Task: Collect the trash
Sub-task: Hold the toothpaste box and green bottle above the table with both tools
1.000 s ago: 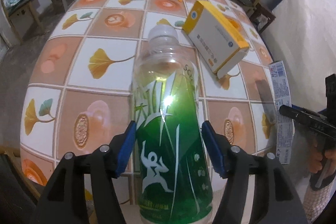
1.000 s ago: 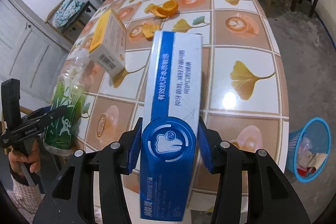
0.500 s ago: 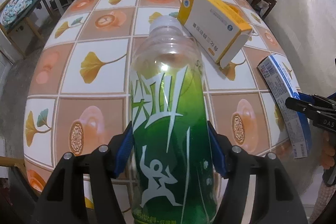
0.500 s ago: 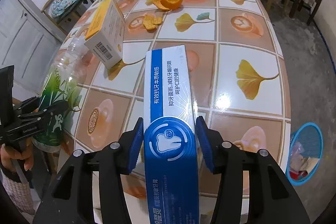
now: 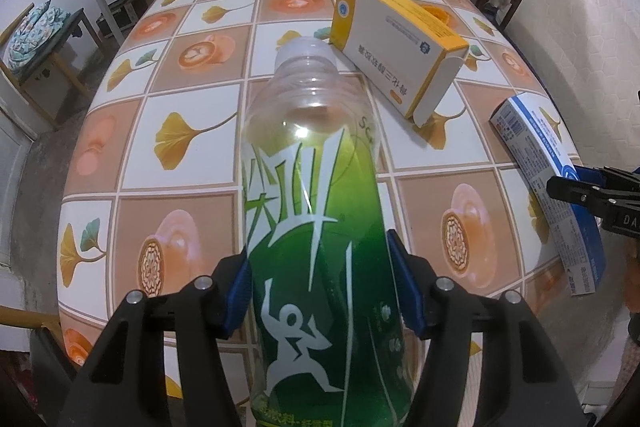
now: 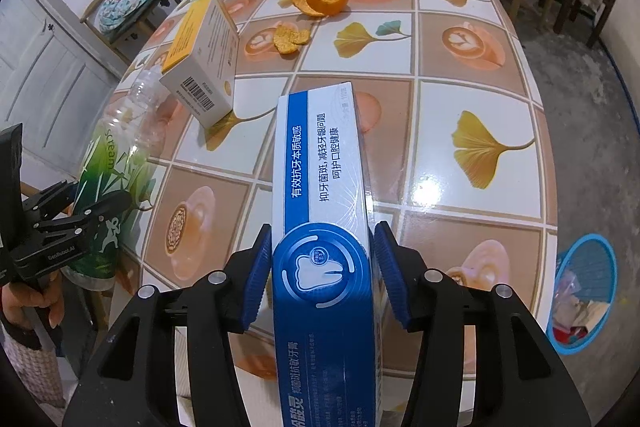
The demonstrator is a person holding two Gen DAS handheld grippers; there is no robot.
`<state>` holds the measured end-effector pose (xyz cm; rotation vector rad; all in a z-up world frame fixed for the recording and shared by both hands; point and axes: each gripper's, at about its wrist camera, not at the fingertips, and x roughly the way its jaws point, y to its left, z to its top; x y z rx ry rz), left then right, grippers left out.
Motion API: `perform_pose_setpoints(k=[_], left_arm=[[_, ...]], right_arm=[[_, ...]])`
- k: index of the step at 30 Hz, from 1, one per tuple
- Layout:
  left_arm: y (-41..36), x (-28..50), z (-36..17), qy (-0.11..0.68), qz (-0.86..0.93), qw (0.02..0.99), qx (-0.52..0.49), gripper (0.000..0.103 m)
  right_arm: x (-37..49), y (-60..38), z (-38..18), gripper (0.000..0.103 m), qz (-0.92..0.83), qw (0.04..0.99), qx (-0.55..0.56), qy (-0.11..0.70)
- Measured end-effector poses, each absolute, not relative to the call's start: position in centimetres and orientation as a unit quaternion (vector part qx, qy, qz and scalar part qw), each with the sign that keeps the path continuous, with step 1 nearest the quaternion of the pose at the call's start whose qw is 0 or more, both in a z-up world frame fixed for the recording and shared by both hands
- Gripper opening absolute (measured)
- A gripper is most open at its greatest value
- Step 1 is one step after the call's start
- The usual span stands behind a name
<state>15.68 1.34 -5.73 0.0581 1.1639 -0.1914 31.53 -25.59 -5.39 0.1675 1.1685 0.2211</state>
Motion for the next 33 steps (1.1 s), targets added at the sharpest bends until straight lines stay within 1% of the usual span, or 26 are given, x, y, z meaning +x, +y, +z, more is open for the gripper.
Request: perform_pose_setpoints(k=[33], left_arm=[[1.67,14.85,-5.39,0.546,-0.088,0.833,0.02,0.058]], right_arm=[[31.19,-25.86,-5.0,0.047,0.108,0.828,0.083,0.544]])
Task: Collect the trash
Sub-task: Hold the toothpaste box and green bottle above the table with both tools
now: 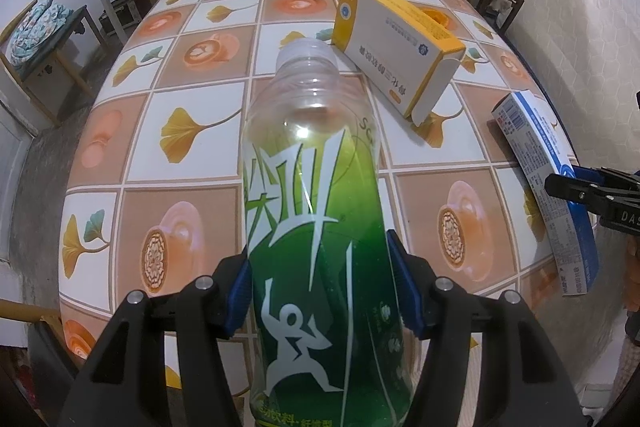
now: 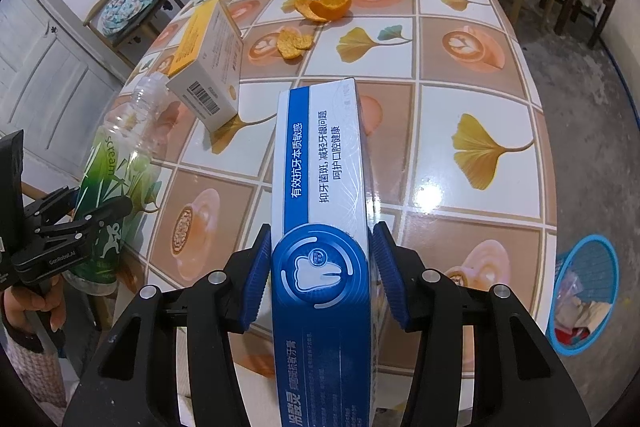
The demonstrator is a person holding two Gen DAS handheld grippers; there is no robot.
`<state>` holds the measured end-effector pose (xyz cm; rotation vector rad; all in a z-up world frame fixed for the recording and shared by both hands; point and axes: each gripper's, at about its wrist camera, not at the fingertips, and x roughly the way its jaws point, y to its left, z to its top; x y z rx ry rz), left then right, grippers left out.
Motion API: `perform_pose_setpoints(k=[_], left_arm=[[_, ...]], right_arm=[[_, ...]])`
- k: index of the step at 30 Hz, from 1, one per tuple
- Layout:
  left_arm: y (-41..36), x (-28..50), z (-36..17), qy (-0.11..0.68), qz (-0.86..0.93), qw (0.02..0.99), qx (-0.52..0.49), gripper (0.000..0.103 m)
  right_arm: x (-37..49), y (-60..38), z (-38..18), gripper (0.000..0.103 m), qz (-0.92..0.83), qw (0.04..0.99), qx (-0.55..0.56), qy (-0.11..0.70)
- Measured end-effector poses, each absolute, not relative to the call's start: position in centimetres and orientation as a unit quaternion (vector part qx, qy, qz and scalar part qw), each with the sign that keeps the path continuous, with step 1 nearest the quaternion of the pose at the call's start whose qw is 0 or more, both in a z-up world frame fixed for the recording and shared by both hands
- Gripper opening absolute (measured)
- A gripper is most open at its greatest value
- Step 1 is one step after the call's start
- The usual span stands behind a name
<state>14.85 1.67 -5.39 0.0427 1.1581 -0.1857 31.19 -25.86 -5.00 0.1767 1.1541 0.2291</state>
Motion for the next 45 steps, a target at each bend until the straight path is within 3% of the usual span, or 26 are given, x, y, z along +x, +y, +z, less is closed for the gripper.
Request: perform_pose_setpoints(k=[38,45], left_arm=[[1.6,15.1,-5.6,0.56,-0.088,0.823,0.022,0.059],[2.9,16.4,-5.3,0.59,-0.134,0.796,-0.015,0.069]], right_arm=[[31.1,-25.8,-5.0,0.047,0.107,0.829,0.088,0.543],[31.1,-25.8,-5.0,0.047,0.107,0.829,0.091,0.541]])
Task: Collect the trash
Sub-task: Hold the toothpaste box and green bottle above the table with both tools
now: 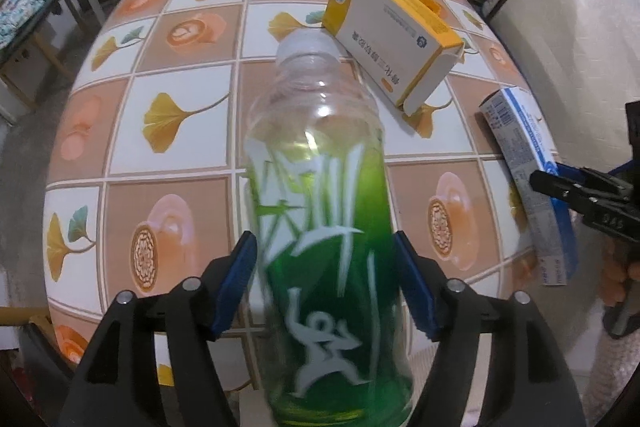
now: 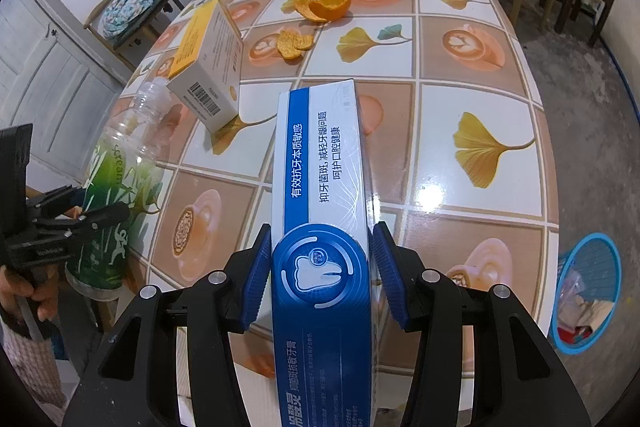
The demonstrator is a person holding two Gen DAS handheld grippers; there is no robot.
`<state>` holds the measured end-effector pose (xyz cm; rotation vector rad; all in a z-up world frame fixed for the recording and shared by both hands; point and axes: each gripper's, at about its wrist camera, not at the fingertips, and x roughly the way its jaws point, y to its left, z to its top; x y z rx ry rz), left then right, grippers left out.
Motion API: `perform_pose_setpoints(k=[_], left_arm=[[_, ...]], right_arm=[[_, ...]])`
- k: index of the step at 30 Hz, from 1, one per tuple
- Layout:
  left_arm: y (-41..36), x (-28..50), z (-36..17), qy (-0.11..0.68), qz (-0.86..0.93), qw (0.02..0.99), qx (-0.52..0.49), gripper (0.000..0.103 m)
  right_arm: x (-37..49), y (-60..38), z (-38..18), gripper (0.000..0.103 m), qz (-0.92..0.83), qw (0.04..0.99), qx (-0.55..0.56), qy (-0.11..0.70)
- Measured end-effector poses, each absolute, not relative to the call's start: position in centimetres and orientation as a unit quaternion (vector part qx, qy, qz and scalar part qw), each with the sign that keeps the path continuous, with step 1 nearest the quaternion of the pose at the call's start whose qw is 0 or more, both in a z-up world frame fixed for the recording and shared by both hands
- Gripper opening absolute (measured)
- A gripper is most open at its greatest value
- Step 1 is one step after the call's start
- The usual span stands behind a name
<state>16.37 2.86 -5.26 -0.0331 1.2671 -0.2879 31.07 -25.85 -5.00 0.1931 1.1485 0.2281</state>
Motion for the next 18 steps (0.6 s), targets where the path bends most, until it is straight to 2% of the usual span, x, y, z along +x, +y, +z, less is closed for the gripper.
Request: perform_pose_setpoints(k=[10,18], left_arm=[[4.4,19.1,-6.0,0.63,-0.203,0.742,-0.11,0.071],[4.2,19.1,-6.7,0.631,-0.209,0.738,-0.116,0.07]], right_arm=[[31.0,-26.0,-5.1,0.047,0.106,0.829,0.096,0.541],[31.0,-26.0,-5.1,0.047,0.106,0.829,0.096,0.541]])
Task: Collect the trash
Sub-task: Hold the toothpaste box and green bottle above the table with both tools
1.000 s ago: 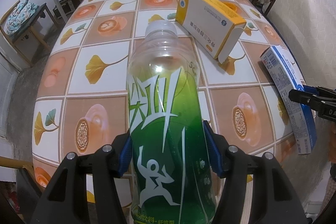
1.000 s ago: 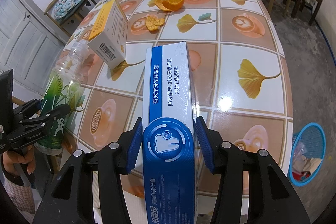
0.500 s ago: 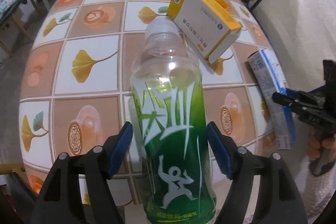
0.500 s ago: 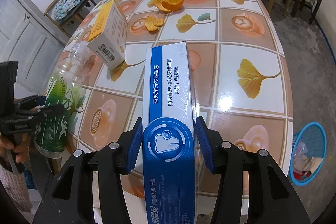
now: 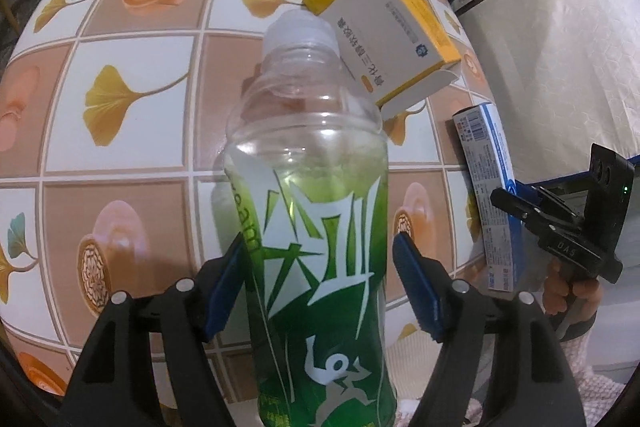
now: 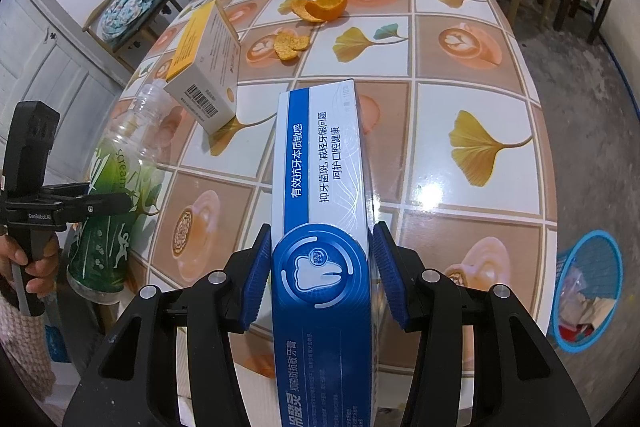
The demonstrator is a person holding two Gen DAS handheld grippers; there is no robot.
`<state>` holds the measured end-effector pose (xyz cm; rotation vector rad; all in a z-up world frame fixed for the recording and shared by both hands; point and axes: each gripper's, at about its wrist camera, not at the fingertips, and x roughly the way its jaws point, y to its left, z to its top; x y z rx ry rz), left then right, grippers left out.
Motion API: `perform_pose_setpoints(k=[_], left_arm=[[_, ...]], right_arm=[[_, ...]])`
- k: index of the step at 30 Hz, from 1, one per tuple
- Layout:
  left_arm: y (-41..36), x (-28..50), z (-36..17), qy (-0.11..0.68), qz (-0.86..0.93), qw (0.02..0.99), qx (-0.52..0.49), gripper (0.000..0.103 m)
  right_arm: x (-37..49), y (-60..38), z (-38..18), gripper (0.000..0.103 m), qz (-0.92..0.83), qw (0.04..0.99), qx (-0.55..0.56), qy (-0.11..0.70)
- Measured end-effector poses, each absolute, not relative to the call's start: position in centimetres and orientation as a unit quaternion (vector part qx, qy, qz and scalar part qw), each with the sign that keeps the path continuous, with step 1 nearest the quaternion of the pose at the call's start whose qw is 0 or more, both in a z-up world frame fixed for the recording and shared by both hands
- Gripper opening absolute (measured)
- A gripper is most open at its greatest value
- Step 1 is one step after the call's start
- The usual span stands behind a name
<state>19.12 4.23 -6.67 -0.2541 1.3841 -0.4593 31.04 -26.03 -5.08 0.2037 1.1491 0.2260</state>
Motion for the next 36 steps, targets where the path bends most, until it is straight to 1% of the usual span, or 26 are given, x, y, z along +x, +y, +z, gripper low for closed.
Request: perform_pose_setpoints(k=[1,3,24,36], left_arm=[[4.3,19.1,-6.7,0.63,-0.207,0.739,-0.118,0.069],[4.5,19.0,-6.7,0.628,-0.202,0.742,-0.121,0.062],[5.0,17.4,-5.3,0.598,-0.178,0.773,-0.116,0.061],[3.9,15.9,-3.0,0.564,-0.16,0.808,-0.067,0.061]], right_arm=[[31.0,-26.0,-5.1,0.047,0.107,0.828,0.096,0.541],[31.0,-26.1,-5.0,0.047,0.107,0.828,0.095,0.541],[30.9,-26.1,-4.7,0.047,0.111,0.83,0.095,0.538],[30.4,-26.1,-4.4,0.047,0.113,0.835,0.098,0.53]])
